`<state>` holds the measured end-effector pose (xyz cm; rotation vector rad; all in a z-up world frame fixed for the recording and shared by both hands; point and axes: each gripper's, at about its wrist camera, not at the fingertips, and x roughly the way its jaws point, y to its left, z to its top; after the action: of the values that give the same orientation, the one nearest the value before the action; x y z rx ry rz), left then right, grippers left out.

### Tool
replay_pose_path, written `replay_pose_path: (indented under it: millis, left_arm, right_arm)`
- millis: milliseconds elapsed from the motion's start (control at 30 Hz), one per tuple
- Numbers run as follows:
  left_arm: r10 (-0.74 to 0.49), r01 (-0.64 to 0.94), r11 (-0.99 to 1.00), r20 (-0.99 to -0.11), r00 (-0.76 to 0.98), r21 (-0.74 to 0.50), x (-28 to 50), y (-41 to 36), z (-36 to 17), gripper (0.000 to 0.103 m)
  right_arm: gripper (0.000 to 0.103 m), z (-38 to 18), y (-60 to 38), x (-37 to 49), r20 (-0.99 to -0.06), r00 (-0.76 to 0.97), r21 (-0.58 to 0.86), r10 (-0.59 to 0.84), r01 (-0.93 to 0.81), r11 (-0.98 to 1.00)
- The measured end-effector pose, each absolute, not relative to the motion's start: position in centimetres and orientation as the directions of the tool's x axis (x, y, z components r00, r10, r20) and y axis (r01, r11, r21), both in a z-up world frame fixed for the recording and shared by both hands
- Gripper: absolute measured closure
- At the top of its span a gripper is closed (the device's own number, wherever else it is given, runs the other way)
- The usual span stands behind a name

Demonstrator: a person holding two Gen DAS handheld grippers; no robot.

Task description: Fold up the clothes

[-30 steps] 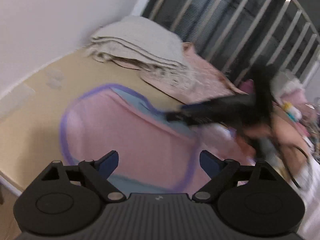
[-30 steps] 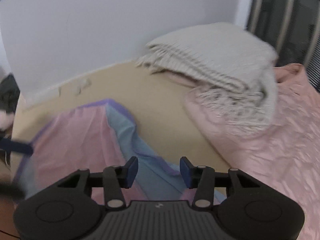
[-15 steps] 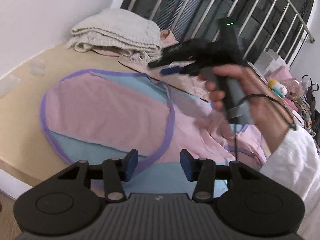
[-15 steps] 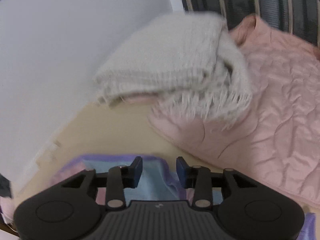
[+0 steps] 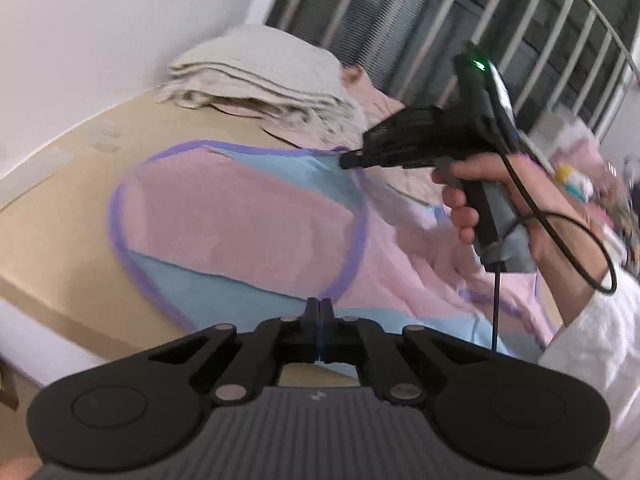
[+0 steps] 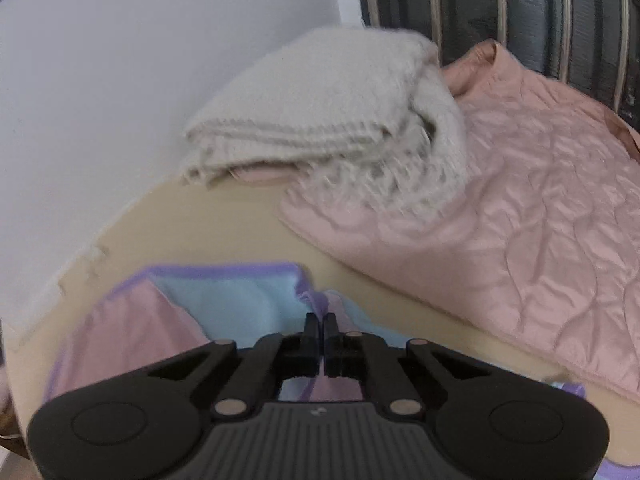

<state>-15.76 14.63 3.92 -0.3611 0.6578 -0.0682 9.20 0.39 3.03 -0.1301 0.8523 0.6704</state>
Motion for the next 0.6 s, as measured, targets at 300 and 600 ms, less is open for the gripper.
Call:
replay_pose_path:
  millis: [300,600]
  left_arm:
    - [-0.151,-0.046,0.939,-0.529,0.835,-0.34,-16.5,14.4,4.4,0.051]
    - [-0.096,-0.056,0.968,-0.566,0.819,-0.245,-15.1,13.3,2.3,0.102]
  right_arm:
    - [0.061,2.6,0.4,7.0,-0.726,0.478,0.137,0.494,-0.604,0.785]
    - [0.059,3.0,-8.8,-1.4,-0.667,0.538,0.105,0.516,-0.617,0.78]
